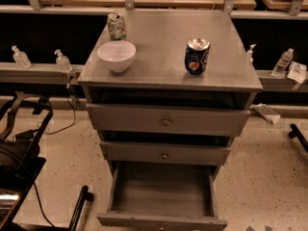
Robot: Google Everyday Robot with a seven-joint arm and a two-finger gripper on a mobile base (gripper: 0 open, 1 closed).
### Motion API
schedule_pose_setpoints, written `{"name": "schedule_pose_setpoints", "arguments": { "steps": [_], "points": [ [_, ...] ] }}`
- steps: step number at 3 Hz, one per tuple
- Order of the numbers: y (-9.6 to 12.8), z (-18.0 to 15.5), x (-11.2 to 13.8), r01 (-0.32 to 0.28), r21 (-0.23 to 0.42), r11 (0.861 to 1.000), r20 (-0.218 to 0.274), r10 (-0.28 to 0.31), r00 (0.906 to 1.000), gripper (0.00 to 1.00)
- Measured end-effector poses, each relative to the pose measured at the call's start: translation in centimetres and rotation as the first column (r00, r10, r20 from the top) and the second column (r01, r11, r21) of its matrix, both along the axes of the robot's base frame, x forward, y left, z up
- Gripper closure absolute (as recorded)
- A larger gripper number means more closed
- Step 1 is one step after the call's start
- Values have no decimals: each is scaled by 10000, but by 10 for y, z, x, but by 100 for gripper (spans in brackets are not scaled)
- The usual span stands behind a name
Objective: Close bottom drawer
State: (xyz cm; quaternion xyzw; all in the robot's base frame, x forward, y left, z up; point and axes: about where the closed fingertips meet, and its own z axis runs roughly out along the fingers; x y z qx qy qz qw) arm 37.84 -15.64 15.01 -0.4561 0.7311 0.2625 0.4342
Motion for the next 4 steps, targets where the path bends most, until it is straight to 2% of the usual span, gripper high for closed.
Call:
{"name": "schedule_pose_setpoints", "arguments": {
  "steps": [2, 3, 4],
  "points": [
    [-1, -21, 51, 685, -33, 9976, 256, -684, 9973, 100],
    [-2, -21, 49, 685, -31, 9976, 256, -684, 9973, 100],
    [-3, -15, 61, 687, 77, 9976, 461, -690, 9966, 100]
  ]
}}
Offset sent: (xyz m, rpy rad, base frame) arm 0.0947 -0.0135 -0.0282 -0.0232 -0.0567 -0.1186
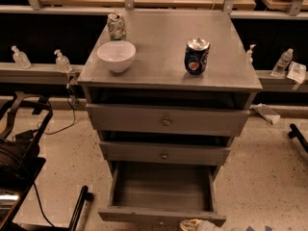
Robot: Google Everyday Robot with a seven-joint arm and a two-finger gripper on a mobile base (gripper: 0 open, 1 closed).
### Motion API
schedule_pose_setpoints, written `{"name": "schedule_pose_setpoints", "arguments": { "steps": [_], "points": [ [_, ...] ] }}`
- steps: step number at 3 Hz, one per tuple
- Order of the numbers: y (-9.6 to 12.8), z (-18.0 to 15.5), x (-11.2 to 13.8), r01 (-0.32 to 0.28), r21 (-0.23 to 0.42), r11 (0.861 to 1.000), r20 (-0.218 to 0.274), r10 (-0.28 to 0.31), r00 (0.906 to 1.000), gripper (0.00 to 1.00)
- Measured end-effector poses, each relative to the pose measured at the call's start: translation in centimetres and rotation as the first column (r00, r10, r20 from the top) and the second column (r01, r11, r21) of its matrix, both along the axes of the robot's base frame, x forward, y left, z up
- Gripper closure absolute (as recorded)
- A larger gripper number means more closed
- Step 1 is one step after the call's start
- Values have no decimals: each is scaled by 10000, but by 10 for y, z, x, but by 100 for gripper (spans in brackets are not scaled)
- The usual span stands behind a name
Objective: Close bottom drawer
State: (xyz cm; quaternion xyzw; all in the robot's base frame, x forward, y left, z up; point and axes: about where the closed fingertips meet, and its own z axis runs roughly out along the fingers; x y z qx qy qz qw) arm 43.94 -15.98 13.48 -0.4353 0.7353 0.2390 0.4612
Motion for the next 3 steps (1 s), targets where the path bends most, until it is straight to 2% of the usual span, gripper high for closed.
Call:
{"name": "schedule_pose_setpoints", "arguments": {
  "steps": [2, 3],
  "points": [
    [17, 14, 4, -374, -248, 9990, 105, 377, 9992, 100],
    [21, 12, -9, -566, -376, 9977, 40, 568, 9984, 100]
  ]
}}
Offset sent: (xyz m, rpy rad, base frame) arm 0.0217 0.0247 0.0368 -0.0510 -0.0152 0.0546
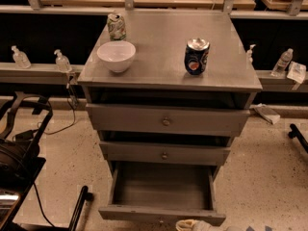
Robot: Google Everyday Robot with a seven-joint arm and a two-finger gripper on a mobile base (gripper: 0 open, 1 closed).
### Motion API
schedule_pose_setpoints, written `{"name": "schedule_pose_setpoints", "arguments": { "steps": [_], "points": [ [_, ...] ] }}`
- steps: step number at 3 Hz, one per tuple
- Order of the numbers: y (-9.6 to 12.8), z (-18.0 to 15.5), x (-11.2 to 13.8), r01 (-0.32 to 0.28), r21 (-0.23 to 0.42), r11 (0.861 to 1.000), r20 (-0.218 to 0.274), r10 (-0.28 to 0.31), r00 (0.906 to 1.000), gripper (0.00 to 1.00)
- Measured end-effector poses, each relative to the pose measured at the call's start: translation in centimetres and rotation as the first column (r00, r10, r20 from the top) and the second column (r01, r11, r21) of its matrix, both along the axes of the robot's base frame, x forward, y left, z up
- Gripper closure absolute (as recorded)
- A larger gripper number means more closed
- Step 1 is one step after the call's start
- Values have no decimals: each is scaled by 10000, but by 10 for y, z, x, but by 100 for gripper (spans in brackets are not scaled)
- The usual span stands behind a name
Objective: Close bottom drawer
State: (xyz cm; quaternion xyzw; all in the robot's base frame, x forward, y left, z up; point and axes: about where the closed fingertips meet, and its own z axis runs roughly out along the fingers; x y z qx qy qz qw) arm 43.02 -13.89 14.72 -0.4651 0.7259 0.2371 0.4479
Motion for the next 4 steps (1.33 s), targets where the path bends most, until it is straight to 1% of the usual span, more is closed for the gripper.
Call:
{"name": "schedule_pose_setpoints", "arguments": {
  "steps": [1, 2, 4],
  "points": [
    [5, -5, -20, -321, -215, 9993, -273, 315, 9991, 100],
    [3, -11, -17, -451, -375, 9983, -434, 435, 9981, 100],
    [2, -11, -15, -548, -480, 9973, -470, 526, 9975, 100]
  ]
}}
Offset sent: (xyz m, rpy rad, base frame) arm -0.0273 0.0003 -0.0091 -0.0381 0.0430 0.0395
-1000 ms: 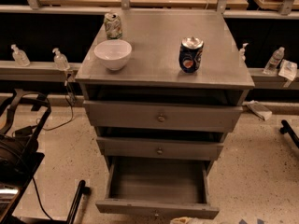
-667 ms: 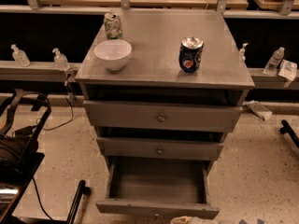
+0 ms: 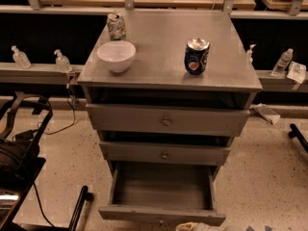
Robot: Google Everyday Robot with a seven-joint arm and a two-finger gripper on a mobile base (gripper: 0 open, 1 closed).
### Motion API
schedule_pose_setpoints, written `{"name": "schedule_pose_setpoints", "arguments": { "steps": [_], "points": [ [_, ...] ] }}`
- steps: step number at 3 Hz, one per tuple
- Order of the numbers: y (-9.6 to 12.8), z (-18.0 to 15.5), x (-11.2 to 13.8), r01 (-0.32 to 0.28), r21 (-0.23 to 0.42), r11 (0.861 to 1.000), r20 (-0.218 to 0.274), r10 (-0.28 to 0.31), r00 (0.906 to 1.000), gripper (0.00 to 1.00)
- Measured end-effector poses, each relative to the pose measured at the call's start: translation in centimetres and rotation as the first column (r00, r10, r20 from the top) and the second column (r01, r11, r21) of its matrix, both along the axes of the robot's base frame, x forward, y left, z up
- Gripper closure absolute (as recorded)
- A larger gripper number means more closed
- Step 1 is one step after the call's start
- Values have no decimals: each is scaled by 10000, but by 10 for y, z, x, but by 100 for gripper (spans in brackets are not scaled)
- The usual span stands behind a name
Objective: Close bottom drawer
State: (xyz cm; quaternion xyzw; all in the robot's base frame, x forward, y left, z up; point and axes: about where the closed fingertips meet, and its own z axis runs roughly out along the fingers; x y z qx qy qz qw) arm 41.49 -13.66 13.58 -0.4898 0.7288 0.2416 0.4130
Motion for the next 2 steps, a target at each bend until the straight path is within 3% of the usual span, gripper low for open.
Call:
{"name": "schedule_pose_setpoints", "arguments": {
  "steps": [2],
  "points": [
    [-1, -1, 44, 1, -129, 9999, 196, 2, 9998, 100]
  ]
}}
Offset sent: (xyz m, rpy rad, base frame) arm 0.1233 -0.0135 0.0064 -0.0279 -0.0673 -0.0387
